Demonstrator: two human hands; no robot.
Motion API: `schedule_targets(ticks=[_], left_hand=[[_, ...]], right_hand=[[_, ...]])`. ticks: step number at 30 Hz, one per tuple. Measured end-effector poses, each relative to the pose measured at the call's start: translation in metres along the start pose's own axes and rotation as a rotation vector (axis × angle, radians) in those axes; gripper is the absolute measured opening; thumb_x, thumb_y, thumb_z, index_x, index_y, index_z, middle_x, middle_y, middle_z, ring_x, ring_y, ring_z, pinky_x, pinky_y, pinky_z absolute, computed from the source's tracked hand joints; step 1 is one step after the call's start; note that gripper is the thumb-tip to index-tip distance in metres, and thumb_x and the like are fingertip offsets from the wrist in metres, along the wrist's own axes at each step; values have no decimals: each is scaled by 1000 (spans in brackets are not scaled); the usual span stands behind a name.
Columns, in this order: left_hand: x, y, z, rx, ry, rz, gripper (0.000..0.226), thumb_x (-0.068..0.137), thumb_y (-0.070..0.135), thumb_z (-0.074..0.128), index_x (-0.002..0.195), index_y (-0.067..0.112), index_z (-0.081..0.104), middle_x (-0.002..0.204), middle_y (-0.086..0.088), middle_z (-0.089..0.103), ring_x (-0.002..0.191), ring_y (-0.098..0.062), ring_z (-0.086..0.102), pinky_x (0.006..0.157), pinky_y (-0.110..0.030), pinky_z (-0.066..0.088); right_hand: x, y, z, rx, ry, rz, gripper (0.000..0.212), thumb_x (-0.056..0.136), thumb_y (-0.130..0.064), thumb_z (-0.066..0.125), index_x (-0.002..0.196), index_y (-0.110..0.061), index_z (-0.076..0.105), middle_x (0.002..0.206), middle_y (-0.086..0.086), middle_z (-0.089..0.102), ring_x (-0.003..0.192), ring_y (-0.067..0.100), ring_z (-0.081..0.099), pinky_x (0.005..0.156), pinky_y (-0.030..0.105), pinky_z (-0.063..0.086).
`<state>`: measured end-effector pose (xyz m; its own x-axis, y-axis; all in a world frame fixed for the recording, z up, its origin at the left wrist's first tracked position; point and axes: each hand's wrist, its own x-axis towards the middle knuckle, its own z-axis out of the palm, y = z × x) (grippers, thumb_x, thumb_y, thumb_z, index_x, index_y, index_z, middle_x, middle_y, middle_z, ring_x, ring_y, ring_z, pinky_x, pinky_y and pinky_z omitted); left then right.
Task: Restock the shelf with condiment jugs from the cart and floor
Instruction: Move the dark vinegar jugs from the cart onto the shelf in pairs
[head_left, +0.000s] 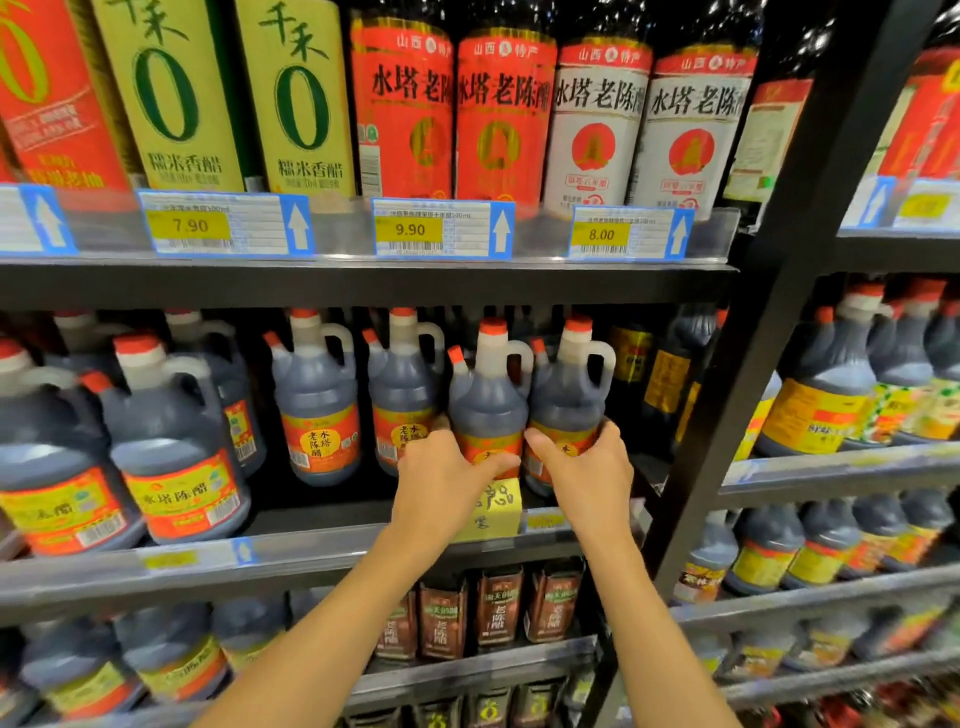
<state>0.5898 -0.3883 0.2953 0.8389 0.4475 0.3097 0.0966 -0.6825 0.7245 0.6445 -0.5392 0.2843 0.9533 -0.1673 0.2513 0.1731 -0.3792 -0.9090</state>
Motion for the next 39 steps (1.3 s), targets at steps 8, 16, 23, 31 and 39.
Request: schedule_targets(ticks=[8, 16, 23, 31, 39], left_hand=[[5, 0, 3, -1, 22, -2, 64, 71, 63, 79, 91, 8, 55, 70, -3, 61, 72, -22, 60, 58, -33, 40], [16, -3, 11, -56, -32, -17, 66, 74, 57, 80, 110, 13, 46, 102, -8, 61, 92, -30, 59, 72, -36, 47], [27, 0, 20, -53, -79, -84, 74, 80, 54, 76, 130, 12, 41, 127, -17, 54, 111, -39, 57, 84, -41, 49], [37, 12, 30, -33, -50, -130, 67, 85, 45, 75, 129, 4, 44, 128, -21, 56, 118, -41, 53, 92, -47, 47], [44, 15, 34, -33, -45, -159, 61, 88, 38, 74, 129, 4, 44, 129, -20, 57, 119, -42, 54, 93, -47, 47]], right_hand=[[16, 0, -3, -32, -49, 16, 86, 78, -47, 81, 144, -7, 44, 134, 13, 49, 120, 33, 54, 96, 43, 49], [36, 1, -6, 70, -142, 71, 63, 81, -34, 82, 134, -16, 52, 123, 5, 63, 109, 24, 61, 84, 33, 49], [47, 7, 2, 46, -147, 82, 54, 89, -13, 69, 138, -20, 48, 123, 8, 62, 114, 28, 60, 78, 33, 48], [57, 9, 8, 83, -161, 46, 57, 86, -25, 77, 135, -15, 51, 128, 11, 62, 119, 30, 59, 99, 47, 53], [71, 16, 16, 108, -157, 31, 67, 79, -33, 82, 135, -15, 51, 126, 10, 66, 116, 30, 64, 99, 52, 53]])
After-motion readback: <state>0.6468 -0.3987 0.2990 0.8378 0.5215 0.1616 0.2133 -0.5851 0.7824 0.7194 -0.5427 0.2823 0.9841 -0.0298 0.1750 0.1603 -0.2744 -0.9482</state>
